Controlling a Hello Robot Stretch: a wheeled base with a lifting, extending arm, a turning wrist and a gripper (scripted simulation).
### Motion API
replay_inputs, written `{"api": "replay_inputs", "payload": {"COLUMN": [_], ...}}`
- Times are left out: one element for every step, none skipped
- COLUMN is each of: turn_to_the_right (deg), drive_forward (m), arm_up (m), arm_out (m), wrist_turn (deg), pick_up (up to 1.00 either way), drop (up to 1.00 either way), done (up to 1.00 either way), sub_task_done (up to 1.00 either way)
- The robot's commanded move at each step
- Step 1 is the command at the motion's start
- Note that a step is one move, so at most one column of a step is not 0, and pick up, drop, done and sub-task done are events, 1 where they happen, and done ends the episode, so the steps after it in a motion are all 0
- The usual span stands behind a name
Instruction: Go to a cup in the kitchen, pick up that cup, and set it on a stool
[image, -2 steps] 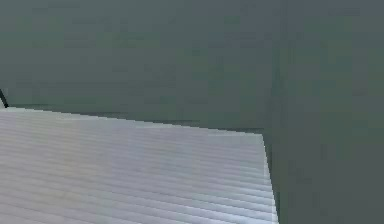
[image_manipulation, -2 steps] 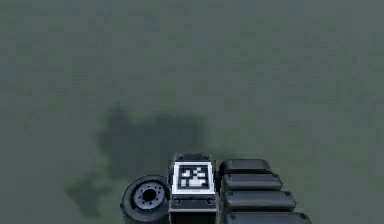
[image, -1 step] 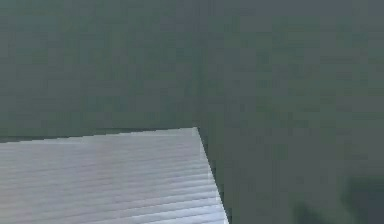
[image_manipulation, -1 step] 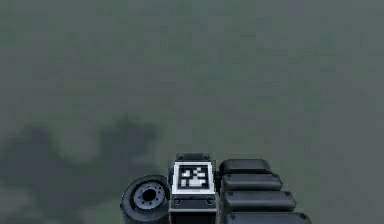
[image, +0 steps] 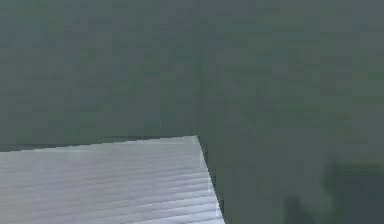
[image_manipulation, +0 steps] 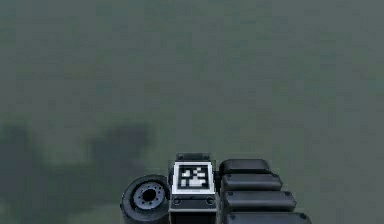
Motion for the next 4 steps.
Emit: {"api": "replay_inputs", "payload": {"turn_to_the_right": [-45.0,-15.0,0.0,-36.0], "drive_forward": [0.0,0.0,0.4,0.0], "arm_up": [0.0,0.0,0.0,0.0], "arm_out": [0.0,0.0,0.0,0.0], "wrist_turn": [0.0,0.0,0.0,0.0], "pick_up": [0.0,0.0,0.0,0.0], "drop": [0.0,0.0,0.0,0.0], "done": [0.0,0.0,0.0,0.0], "sub_task_done": [0.0,0.0,0.0,0.0]}}
